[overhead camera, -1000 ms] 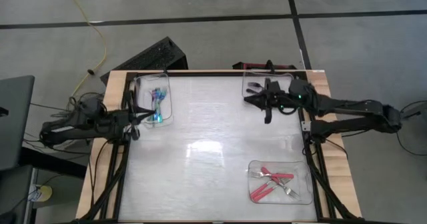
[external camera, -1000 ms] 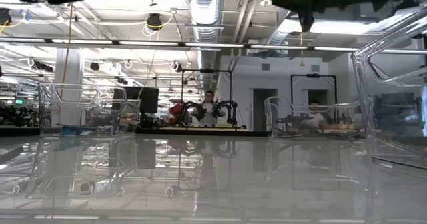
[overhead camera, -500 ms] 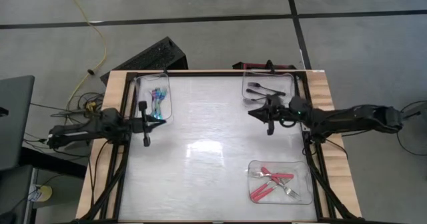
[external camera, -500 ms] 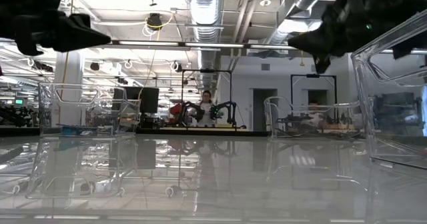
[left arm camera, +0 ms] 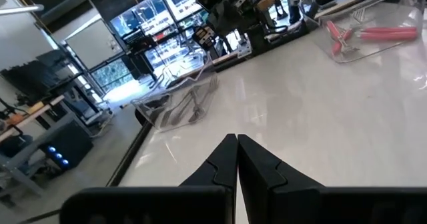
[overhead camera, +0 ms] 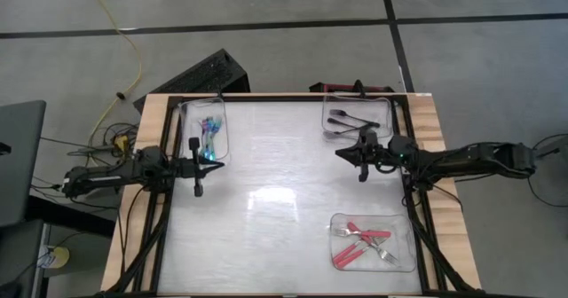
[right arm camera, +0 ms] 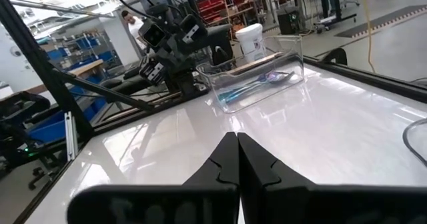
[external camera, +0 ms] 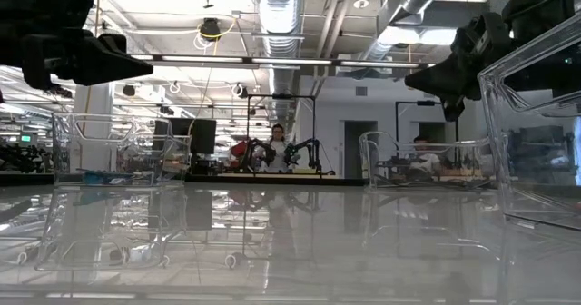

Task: Sort silverware by color (type)
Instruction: Return to Home Position

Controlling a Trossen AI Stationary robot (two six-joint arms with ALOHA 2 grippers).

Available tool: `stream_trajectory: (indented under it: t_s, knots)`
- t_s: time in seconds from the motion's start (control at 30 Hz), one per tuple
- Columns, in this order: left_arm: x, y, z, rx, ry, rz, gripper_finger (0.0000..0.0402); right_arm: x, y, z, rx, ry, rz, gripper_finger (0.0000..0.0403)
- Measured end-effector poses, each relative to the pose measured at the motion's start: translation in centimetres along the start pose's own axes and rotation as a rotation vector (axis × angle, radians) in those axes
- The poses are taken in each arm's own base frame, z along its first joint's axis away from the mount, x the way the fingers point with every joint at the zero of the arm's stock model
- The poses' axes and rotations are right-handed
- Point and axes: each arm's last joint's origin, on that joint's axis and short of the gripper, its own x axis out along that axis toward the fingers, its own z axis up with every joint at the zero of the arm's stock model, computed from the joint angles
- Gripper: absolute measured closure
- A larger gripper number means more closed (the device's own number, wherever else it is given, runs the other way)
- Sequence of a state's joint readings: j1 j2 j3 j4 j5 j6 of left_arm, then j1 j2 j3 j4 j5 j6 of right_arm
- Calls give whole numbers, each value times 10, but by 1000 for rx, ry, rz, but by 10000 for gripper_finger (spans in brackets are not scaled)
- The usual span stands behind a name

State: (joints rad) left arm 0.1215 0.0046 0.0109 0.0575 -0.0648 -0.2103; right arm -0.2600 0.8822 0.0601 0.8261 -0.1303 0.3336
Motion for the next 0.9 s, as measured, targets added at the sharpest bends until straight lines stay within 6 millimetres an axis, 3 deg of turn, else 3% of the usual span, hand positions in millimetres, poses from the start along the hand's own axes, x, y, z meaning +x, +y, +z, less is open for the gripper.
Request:
stream_trajectory:
  t_s: [0.3, 0.57, 0.73, 0.9]
  knots:
    - [0, 0, 2, -18, -3, 0, 401, 0, 0, 0, 0, 4, -1, 337]
    - [0, -1, 2, -3, 0, -4, 401, 0, 0, -1, -3, 9, 1, 333]
    - [0, -1, 2, 119, -2, -7, 401, 0, 2, -2, -158, 13, 10, 332]
    - [0, -1, 5, 118, -22, -10, 401, 0, 2, -1, -200, 8, 16, 331]
